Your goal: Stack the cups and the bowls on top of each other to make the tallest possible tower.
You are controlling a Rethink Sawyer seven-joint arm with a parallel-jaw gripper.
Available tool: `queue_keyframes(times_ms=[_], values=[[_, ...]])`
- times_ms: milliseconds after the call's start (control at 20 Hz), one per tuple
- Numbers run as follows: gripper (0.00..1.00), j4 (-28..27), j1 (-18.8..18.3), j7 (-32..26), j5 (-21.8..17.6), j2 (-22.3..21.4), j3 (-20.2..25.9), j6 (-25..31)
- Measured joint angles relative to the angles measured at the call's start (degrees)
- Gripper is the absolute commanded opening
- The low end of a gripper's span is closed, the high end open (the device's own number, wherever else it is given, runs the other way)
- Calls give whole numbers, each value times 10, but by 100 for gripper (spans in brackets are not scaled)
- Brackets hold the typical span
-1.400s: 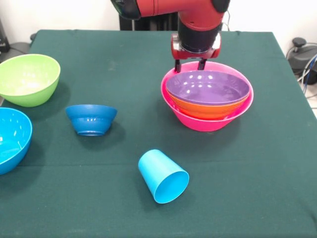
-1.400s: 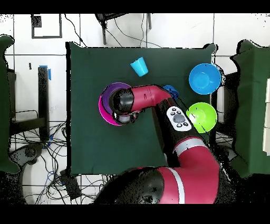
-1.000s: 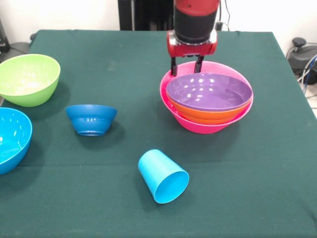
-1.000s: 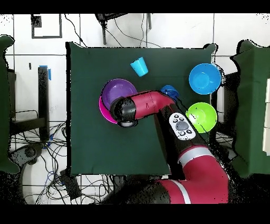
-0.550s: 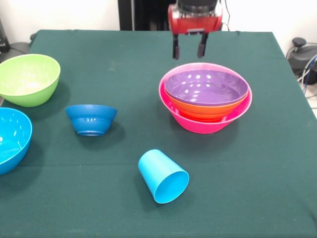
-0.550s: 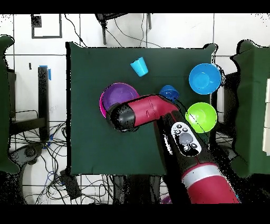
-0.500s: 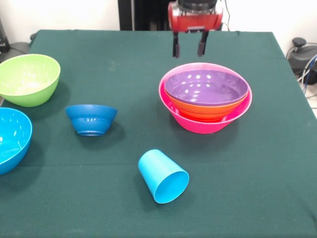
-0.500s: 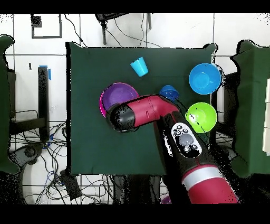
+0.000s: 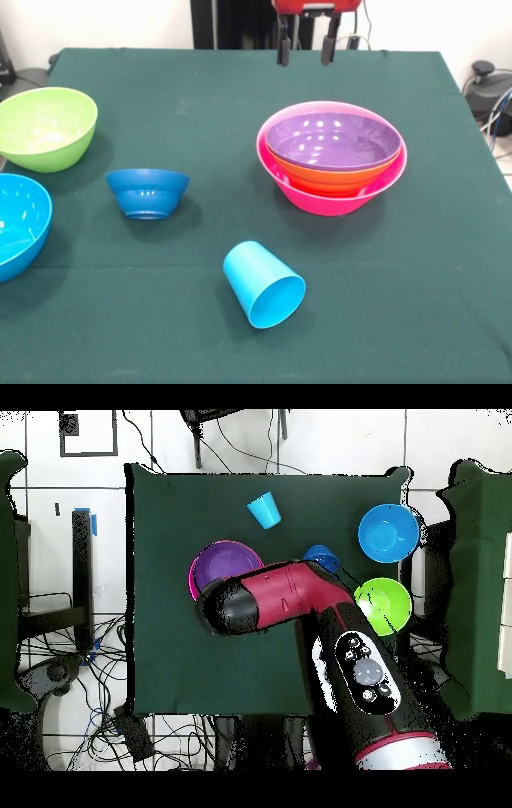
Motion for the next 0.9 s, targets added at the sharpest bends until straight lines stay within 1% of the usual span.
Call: queue_keyframes(times_ms=[200,450,700,900], values=[[100,-4,-11,0,-1,1,5,0],[100,-24,-32,-2,-8,18,6,11],[100,-49,-53,-2,-34,43,6,20],[100,-59,-64,-4,-46,54,7,24]])
